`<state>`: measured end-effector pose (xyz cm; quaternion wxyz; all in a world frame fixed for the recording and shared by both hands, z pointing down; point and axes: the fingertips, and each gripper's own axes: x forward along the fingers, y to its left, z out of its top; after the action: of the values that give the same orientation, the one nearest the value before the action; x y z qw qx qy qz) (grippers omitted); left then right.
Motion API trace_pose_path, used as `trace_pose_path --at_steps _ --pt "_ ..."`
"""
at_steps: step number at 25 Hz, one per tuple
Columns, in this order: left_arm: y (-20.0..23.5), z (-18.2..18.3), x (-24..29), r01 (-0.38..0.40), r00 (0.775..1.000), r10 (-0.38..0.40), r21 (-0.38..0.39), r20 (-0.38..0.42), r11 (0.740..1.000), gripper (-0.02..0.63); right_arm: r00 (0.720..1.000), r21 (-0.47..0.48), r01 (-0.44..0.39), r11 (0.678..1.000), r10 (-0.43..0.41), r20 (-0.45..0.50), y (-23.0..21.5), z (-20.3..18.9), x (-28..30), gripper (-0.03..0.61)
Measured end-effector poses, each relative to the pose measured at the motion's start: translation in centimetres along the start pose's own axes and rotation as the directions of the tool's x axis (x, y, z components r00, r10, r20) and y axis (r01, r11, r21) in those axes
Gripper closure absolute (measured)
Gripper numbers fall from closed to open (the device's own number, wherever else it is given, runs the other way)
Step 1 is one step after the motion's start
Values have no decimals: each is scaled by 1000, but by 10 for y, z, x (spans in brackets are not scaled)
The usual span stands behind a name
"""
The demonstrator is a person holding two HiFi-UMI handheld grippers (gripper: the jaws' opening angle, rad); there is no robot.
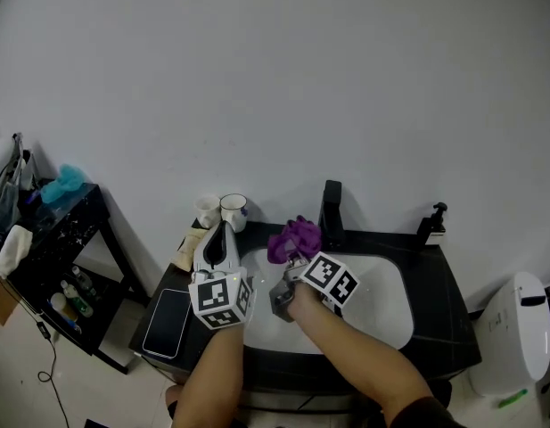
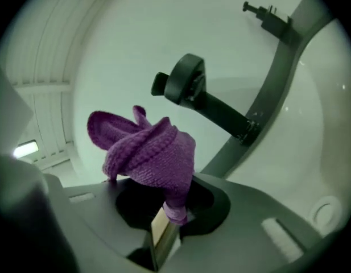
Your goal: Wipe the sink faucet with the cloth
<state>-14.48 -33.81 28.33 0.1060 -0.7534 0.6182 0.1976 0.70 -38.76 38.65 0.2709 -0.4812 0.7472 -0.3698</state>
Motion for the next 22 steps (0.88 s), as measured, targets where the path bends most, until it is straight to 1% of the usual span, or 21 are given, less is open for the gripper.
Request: trace_pose_path --at_steps 2,5,7,9,11,13,16,18,20,22 --pt "2 3 -4 -9 1000 9 9 15 1000 597 994 36 -40 999 36 102 23 17 20 514" --pt "-2 5 -5 -2 1000 2 16 26 1000 597 971 78 -106 991 86 222 58 50 43 514" --pt "-2 7 -6 -1 1000 1 14 30 1000 597 957 110 -121 987 86 277 67 67 53 514" --pt "-3 8 -8 -3 999 2 15 35 1000 597 949 135 -110 985 63 309 63 77 60 515" --pt "-1 10 -8 -4 999 4 18 42 1000 597 948 142 -80 987 31 316 52 77 65 515" --pt "2 13 -6 -7 999 6 20 49 1000 597 953 175 -42 984 -13 302 32 68 68 515" --pt "2 10 -5 -15 999 14 8 41 1000 597 963 243 27 970 -90 254 -7 45 63 515" --pt "2 8 -5 -16 999 16 8 34 1000 597 966 264 58 963 -121 228 -27 32 58 515" --pt "2 7 -4 -11 1000 11 13 26 1000 597 970 259 75 963 -130 204 -38 21 54 515" --pt "0 4 -3 -1 1000 1 21 15 1000 597 978 221 83 972 -122 169 -41 11 50 515"
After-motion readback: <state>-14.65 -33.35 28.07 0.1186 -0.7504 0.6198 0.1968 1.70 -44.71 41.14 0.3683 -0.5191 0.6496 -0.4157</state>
